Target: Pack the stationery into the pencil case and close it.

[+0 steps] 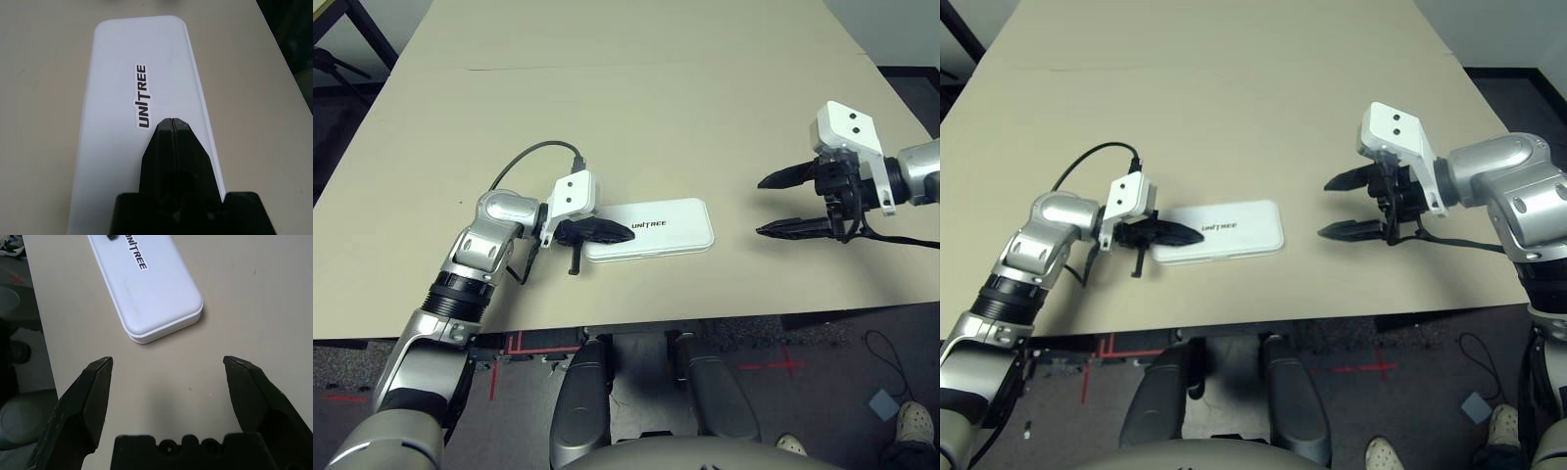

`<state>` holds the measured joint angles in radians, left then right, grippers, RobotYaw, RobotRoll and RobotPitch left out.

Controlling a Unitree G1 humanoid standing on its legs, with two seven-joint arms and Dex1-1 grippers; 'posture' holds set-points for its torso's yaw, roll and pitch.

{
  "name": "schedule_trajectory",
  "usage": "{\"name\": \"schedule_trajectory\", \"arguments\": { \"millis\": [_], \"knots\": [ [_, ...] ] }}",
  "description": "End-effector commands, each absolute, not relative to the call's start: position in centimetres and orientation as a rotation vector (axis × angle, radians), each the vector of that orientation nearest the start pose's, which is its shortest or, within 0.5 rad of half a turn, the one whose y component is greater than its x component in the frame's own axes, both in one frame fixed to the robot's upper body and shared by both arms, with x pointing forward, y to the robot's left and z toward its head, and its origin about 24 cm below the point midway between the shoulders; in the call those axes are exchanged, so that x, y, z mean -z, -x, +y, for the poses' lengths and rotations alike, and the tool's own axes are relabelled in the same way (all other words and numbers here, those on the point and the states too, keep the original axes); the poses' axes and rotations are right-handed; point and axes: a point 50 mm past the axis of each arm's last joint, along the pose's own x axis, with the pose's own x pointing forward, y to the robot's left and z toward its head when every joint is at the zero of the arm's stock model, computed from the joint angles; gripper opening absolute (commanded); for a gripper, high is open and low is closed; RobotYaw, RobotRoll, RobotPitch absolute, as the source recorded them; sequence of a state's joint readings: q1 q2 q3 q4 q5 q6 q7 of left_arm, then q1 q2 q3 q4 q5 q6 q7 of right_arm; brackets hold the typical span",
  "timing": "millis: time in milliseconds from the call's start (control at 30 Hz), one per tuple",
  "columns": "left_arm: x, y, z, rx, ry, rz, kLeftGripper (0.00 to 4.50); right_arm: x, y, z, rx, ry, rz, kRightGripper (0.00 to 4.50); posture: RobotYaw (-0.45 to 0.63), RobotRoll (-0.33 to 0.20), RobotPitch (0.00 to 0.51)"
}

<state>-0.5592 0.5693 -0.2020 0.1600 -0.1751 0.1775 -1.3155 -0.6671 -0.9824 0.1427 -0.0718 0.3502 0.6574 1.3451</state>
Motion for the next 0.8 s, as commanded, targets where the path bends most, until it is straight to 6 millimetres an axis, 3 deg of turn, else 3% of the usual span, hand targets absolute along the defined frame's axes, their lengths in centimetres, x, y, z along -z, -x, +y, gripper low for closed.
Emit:
{"name": "schedule_trajectory", "arguments": {
  "millis": [33, 67, 167, 367, 500, 633, 800],
  "knots": [
    [-12.6, -30.0, 16.0, 1.327, -0.431, 0.186, 0.03, -21.6, -28.9, -21.5, -1.178, 0.535, 0.388, 4.50, 0.02, 0.000, 0.232],
    [-13.0, -29.9, 16.1, 1.307, -0.417, 0.160, 0.03, -21.6, -29.1, -21.4, -1.164, 0.520, 0.370, 4.50, 0.02, 0.000, 0.232],
    [-14.3, -29.6, 16.8, 1.218, -0.332, 0.093, 0.62, -21.4, -30.0, -21.4, -1.088, 0.400, 0.276, 4.50, 0.03, 0.000, 0.225],
    [-15.7, -29.1, 20.4, 0.899, -0.190, -0.023, 2.90, -19.6, -31.7, -22.6, -0.849, 0.206, 0.142, 4.50, 0.04, 0.000, 0.217],
    [-16.3, -29.1, 24.0, 0.569, -0.144, -0.125, 4.49, -18.1, -33.1, -23.6, -0.637, 0.140, 0.060, 4.50, 0.04, 0.000, 0.215],
    [-16.6, -28.8, 29.7, 0.164, -0.100, -0.204, 4.49, -16.5, -34.9, -25.6, -0.324, 0.084, -0.007, 4.50, 0.08, 0.000, 0.218],
    [-16.4, -28.8, 33.4, -0.048, -0.101, -0.233, 4.49, -15.4, -36.0, -27.5, -0.124, 0.085, -0.045, 4.50, 0.09, 0.000, 0.215]
  ]
}}
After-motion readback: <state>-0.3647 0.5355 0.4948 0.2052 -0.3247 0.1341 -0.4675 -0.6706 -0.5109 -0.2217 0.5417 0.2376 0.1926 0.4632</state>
